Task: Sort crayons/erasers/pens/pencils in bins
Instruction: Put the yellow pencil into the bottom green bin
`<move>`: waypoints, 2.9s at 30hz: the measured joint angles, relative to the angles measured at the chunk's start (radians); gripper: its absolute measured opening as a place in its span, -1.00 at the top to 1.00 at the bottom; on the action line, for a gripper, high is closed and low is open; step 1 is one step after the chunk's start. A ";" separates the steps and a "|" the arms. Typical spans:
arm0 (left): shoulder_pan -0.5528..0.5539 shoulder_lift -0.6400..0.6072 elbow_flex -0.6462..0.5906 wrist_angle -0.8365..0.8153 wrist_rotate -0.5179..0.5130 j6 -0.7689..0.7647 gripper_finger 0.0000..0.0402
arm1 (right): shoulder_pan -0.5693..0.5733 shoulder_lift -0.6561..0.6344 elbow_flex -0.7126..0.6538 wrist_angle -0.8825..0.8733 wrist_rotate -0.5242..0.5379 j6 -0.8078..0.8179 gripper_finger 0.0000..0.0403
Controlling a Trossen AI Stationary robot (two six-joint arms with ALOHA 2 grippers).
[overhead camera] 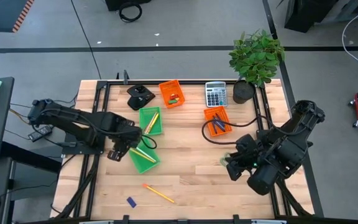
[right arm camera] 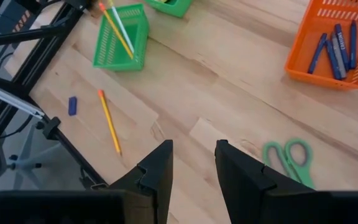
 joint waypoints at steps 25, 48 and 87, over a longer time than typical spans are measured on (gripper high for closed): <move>-0.536 0.103 0.014 0.346 0.034 -0.862 0.70 | 0.083 0.000 0.000 0.042 -0.045 -0.160 0.37; -0.601 0.343 0.325 0.298 0.042 -0.888 0.75 | 0.233 0.000 0.000 0.131 0.082 -0.197 0.37; -0.524 0.419 0.327 0.205 -0.008 -0.549 0.18 | 0.202 0.018 -0.005 0.136 0.169 -0.168 0.37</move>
